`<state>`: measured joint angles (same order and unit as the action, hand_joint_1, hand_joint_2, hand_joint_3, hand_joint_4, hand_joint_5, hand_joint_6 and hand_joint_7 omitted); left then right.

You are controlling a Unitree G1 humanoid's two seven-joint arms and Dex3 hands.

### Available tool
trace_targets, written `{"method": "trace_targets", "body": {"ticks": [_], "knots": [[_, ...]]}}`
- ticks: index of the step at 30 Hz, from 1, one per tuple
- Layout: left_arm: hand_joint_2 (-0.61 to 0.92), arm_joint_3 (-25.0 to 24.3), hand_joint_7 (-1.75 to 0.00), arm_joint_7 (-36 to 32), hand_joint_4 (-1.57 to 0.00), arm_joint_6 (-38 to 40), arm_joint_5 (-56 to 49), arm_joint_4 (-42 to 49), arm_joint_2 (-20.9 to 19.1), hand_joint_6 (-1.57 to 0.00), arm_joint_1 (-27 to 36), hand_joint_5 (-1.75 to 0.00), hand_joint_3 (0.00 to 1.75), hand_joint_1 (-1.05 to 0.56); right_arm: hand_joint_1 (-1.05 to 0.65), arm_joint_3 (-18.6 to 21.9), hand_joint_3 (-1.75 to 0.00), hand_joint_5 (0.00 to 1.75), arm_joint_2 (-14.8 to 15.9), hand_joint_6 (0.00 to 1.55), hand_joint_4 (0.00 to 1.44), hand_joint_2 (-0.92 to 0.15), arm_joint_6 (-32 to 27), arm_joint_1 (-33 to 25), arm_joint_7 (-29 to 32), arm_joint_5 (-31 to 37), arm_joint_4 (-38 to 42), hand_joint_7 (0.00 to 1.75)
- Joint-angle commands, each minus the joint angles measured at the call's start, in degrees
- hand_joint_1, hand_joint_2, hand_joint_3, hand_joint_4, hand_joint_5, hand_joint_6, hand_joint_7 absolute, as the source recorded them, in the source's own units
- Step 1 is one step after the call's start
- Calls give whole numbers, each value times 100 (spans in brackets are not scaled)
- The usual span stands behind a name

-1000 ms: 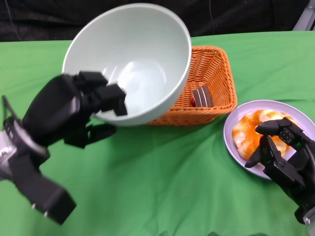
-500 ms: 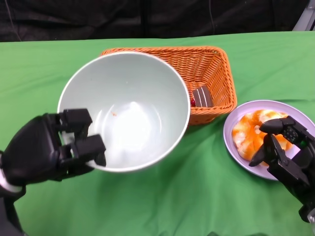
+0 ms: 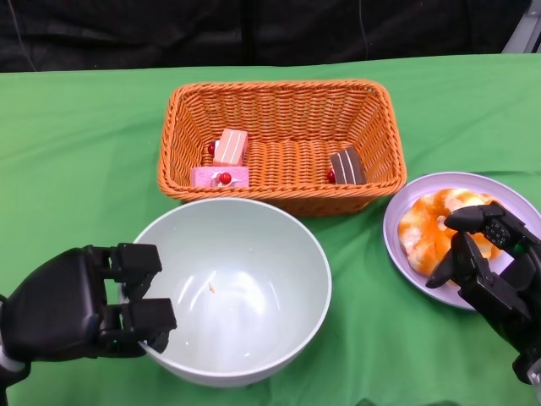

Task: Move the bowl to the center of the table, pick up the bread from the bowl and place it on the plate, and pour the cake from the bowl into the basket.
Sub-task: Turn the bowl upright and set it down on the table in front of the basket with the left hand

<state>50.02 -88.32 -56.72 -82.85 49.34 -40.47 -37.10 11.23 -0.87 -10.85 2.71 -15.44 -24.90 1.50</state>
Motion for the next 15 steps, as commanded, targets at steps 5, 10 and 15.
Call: {"method": "trace_targets", "body": {"ticks": [5,10,15], "knots": [[42,257,-175,-418,-84,154,57,286,46,-67,-66,-175,73,2,-15,75,-91,175,89,59,68,-70,10,28,-20,-88,-44,148],[56,470,-175,-418,-84,315,47,544,208,-67,-133,-175,51,-4,-15,74,-91,174,81,60,68,-70,-28,3,25,-88,-112,148],[70,591,-175,-201,-82,380,145,844,412,-64,-206,-175,31,-10,-15,69,-90,174,96,59,68,-71,11,-9,-1,-62,-96,147]]}}
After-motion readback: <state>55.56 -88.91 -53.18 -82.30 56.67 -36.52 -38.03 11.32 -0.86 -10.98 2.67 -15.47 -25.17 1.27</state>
